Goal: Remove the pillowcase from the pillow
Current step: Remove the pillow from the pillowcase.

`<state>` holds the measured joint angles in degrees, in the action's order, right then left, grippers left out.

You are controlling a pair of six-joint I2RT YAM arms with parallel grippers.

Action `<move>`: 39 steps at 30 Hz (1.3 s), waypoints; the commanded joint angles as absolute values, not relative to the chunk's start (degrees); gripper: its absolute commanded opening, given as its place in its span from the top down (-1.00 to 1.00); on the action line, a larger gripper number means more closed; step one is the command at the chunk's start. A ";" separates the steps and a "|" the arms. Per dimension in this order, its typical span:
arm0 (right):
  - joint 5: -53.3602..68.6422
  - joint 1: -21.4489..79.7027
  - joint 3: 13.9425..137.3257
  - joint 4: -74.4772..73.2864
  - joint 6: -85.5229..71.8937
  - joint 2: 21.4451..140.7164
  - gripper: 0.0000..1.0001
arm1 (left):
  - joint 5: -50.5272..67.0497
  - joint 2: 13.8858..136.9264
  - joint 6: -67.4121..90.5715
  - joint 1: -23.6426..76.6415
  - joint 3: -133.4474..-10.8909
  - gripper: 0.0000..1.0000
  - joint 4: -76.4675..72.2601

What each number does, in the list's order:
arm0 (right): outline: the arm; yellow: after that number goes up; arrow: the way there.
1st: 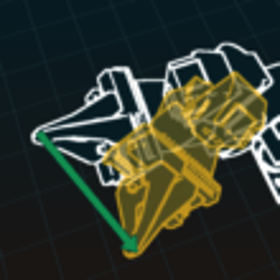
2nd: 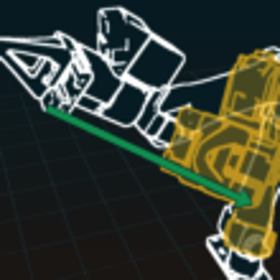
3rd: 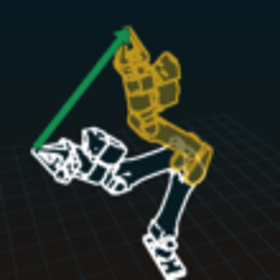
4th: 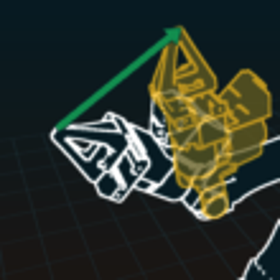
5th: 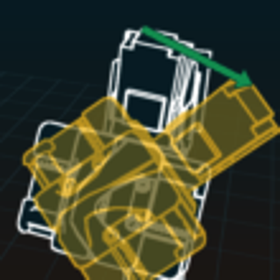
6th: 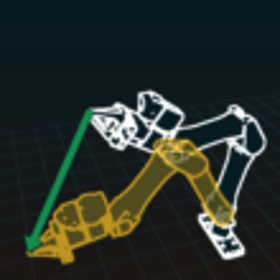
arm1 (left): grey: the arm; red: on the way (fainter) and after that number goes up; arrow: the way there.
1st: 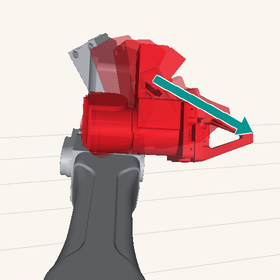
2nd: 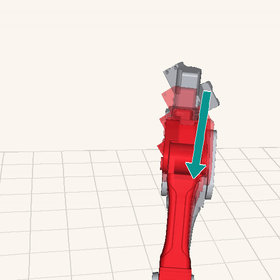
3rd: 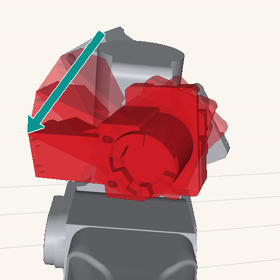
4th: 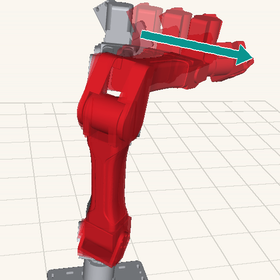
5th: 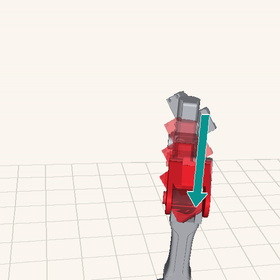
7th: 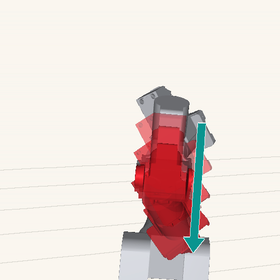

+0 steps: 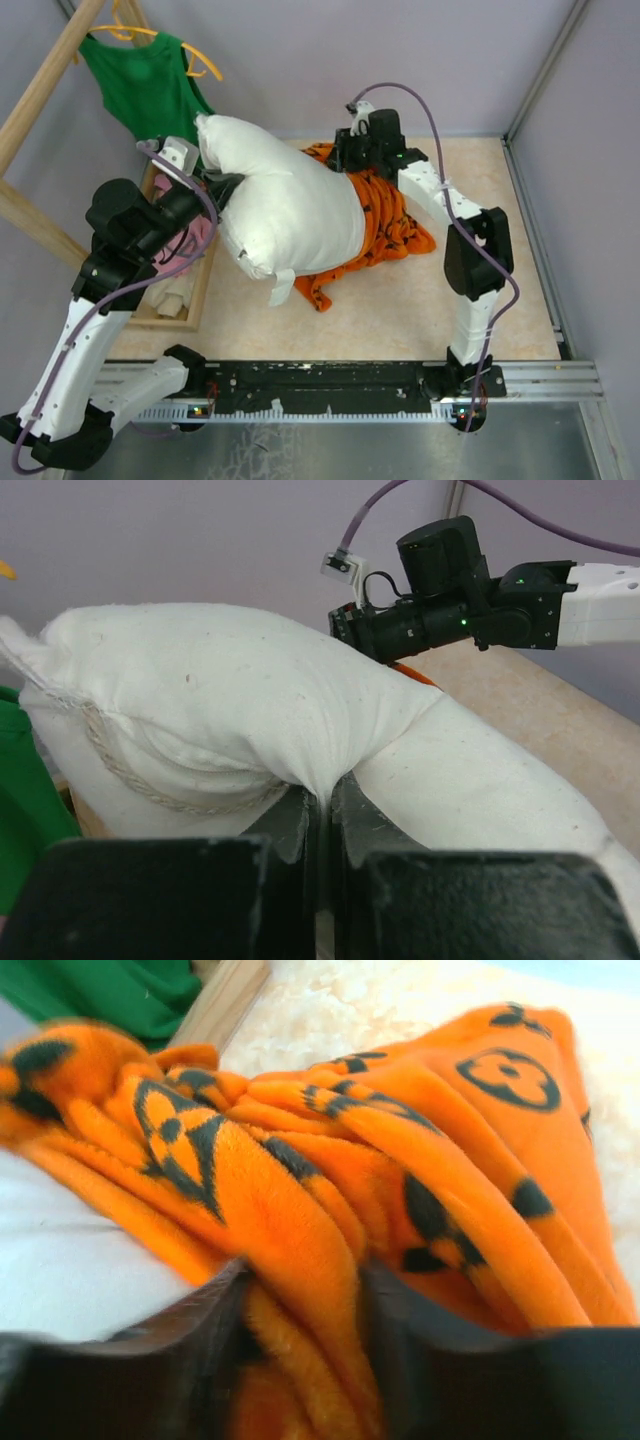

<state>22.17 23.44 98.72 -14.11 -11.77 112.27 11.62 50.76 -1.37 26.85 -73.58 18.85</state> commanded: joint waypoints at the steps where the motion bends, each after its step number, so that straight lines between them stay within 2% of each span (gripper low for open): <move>1: 15.31 14.79 89.48 -7.89 -22.95 109.39 0.54 | 6.67 48.82 -2.01 26.89 -73.40 1.00 11.04; 3: 11.12 9.36 84.06 -4.41 -30.43 107.96 0.95 | -0.11 47.56 -1.88 26.90 -72.43 1.00 9.44; 4: 9.66 6.54 80.82 -1.38 -34.64 106.80 1.00 | -3.31 47.16 -1.83 26.90 -72.31 1.00 9.11; 7: 8.28 -1.01 66.45 11.44 -46.19 99.62 1.00 | -11.67 46.67 -2.16 26.90 -73.13 1.00 8.41; 9: -0.90 -2.58 56.37 16.36 -50.11 91.70 1.00 | -17.64 46.83 -2.58 26.97 -73.27 1.00 6.81; 11: -8.98 -2.39 52.66 15.22 -49.89 86.01 1.00 | -22.27 47.25 -2.64 26.83 -73.27 1.00 5.71; 14: -17.14 -2.37 49.75 12.52 -51.46 82.05 1.00 | -26.80 48.66 -2.65 26.84 -73.58 1.00 5.30; 18: -24.66 -2.54 49.04 5.44 -55.22 82.53 1.00 | -33.87 50.92 -3.75 26.81 -74.16 1.00 5.77; 23: -24.93 -2.22 44.00 8.16 -56.29 80.97 1.00 | -44.65 55.34 -6.95 26.22 -75.30 1.00 8.21; 32: -36.03 9.15 43.31 7.03 -47.40 73.00 1.00 | -43.51 71.53 -2.58 25.31 -80.30 0.98 23.43; 33: -36.28 9.41 43.33 6.42 -47.02 72.12 1.00 | -43.47 73.09 -1.17 25.10 -81.92 0.78 26.64; 34: -36.48 9.62 43.37 5.93 -46.62 71.30 1.00 | -43.52 74.61 0.74 24.80 -83.94 0.04 30.38; 35: -36.84 9.86 43.34 5.67 -46.06 70.46 1.00 | -43.53 76.05 2.82 24.55 -86.98 -0.81 34.61; 36: -37.09 10.07 43.36 5.39 -45.46 69.74 1.00 | -42.71 77.16 4.74 24.52 -90.11 -0.98 38.71; 37: -37.35 10.22 43.52 5.18 -44.88 69.25 1.00 | -39.14 77.65 6.43 24.48 -93.20 -1.00 41.83; 39: -37.59 10.42 44.17 4.60 -44.02 68.74 1.00 | -17.02 75.01 7.90 24.51 -96.98 -1.00 42.28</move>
